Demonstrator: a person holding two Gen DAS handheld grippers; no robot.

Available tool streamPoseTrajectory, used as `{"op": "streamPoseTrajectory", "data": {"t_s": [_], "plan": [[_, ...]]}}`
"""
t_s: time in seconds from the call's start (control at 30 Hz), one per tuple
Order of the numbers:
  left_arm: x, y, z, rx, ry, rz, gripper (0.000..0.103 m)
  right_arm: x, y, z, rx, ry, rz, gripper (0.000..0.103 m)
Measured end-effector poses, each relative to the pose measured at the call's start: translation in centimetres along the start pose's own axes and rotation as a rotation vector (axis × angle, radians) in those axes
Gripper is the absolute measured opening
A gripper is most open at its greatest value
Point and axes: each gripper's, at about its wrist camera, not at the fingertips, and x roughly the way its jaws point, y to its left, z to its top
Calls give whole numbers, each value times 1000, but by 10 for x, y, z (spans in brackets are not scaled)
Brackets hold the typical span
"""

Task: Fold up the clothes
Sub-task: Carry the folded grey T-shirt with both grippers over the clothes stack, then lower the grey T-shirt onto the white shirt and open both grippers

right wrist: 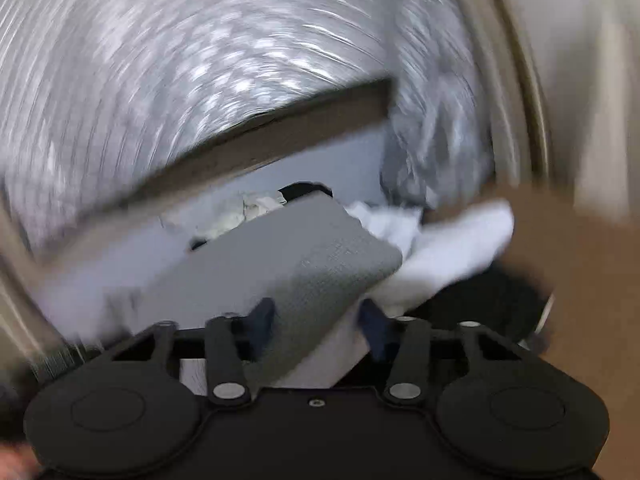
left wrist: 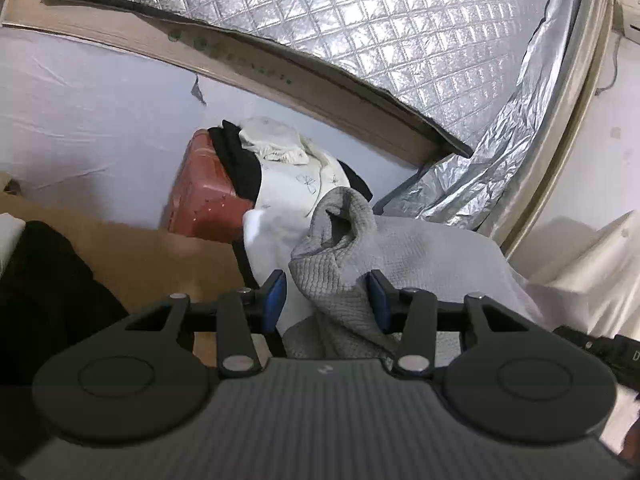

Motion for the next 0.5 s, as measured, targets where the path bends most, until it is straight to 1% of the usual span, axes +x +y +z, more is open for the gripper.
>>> {"op": "streamPoseTrajectory", "data": {"t_s": [0.03, 0.1, 0.17, 0.2, 0.27, 0.3, 0.33, 0.37, 0.43, 0.47, 0.5], "plan": [[0, 0, 0, -7, -5, -11, 44, -5, 4, 6, -51, -27, -7, 20], [-3, 0, 1, -26, -14, -64, 44, -14, 11, 16, -139, -83, -26, 20], [-4, -6, 0, -10, -18, -89, 44, -20, 7, 22, -157, -130, -58, 20], [-4, -9, 0, -2, -19, -101, 44, -17, 0, 22, -143, -125, -71, 20], [2, -17, -4, 20, 9, -91, 47, 0, -21, 13, -89, -73, -89, 20], [7, -19, -7, 24, 17, -73, 47, 8, -30, 6, -53, -36, -80, 20], [11, -21, -11, 27, 24, -57, 47, 15, -37, 1, -23, 2, -64, 24], [13, -21, -11, 23, 25, -56, 49, 17, -44, -2, 11, 24, -57, 33], [15, -21, -11, 16, 25, -53, 51, 10, -53, -4, 86, 20, -66, 41], [13, -20, -9, 11, 16, -61, 51, 8, -55, -3, 109, 19, -76, 42], [7, -21, -5, 16, -2, -58, 50, 5, -50, -1, 93, 12, -106, 42]]}}
